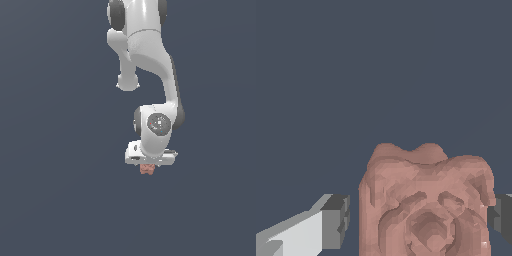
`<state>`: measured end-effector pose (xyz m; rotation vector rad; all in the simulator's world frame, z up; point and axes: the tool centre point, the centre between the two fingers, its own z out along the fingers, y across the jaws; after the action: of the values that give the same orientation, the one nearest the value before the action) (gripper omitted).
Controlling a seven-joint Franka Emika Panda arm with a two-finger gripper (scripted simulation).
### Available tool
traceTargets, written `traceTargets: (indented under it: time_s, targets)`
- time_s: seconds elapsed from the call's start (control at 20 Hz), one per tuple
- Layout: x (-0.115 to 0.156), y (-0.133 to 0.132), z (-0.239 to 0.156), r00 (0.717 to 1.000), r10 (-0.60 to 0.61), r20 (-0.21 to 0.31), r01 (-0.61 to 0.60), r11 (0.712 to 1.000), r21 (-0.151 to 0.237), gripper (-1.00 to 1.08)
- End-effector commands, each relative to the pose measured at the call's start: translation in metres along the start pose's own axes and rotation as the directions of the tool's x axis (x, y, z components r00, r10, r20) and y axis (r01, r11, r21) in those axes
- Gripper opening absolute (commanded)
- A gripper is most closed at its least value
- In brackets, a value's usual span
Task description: Pick up the object and move it to a goal position.
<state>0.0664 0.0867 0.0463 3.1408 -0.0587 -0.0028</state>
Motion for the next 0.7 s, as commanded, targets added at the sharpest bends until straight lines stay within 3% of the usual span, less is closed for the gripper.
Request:
traceTargets:
  time_s: [0.0,0.15,0.2,0.65]
  targets:
    - [0.0009,-0.0001,0.0052,1.000,0.000,-0.002,0.000,1.000,0.000,1.00]
    - [0.0019,-0.0003,0.0048,1.000,0.000,-0.002,0.000,1.000,0.000,1.00]
    - [0.0019,-0.0003,0.0048,1.000,0.000,-0.002,0.000,1.000,0.000,-1.00]
    - [0.0019,-0.0003,0.0048,1.000,0.000,-0.002,0.000,1.000,0.000,-1.00]
